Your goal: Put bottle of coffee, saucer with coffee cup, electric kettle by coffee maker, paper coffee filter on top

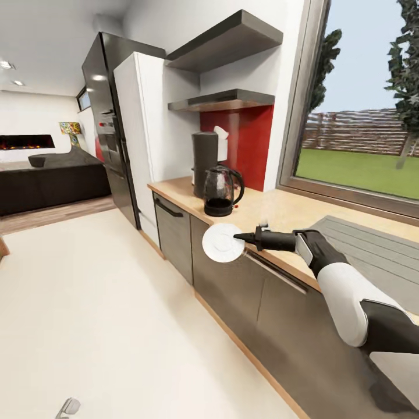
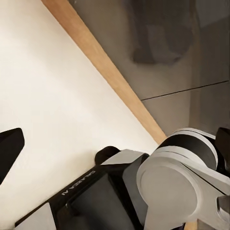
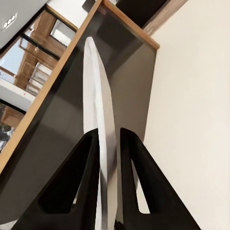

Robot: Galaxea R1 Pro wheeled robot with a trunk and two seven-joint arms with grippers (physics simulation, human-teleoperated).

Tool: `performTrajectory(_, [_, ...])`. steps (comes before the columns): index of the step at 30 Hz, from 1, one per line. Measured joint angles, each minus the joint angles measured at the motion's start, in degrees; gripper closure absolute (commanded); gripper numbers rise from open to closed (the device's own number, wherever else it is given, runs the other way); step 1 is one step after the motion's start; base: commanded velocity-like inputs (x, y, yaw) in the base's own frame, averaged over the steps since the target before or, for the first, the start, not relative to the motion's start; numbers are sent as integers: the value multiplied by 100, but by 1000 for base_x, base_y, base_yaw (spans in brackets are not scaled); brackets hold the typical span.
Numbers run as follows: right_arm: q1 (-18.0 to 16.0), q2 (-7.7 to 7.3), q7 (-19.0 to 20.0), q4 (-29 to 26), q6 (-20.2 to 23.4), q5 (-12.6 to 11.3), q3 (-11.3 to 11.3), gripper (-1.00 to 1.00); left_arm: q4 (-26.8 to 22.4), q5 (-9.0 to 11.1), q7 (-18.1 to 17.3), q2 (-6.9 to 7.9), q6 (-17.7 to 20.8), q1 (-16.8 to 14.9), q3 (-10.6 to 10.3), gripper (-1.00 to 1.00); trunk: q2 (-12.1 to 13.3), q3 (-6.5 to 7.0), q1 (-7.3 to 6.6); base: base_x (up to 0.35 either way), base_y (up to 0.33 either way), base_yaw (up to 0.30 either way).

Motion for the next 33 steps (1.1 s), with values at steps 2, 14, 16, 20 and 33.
performTrajectory(2, [0, 0, 0, 5, 0, 0, 0, 100, 0, 0, 0, 0, 0, 0, 0, -100, 0, 0, 0, 260, 253, 272])
performTrajectory(14, [0, 0, 0, 7, 0, 0, 0, 100, 0, 0, 0, 0, 0, 0, 8, -100, 0, 0, 0, 259, 254, 272])
performTrajectory(16, [0, 0, 0, 7, -2, 0, 0, 100, 0, 0, 0, 0, 0, 0, 6, -100, 0, 0, 0, 259, 254, 272])
performTrajectory(20, [0, 0, 0, 7, -1, 0, 0, 100, 0, 0, 0, 0, 0, 0, 6, -100, 0, 0, 0, 259, 254, 272])
performTrajectory(33, [4, -2, 2, 12, -12, 0, -12, 100, 3, 1, 0, -1, 0, -2, -2, -100, 0, 0, 0, 259, 254, 116])
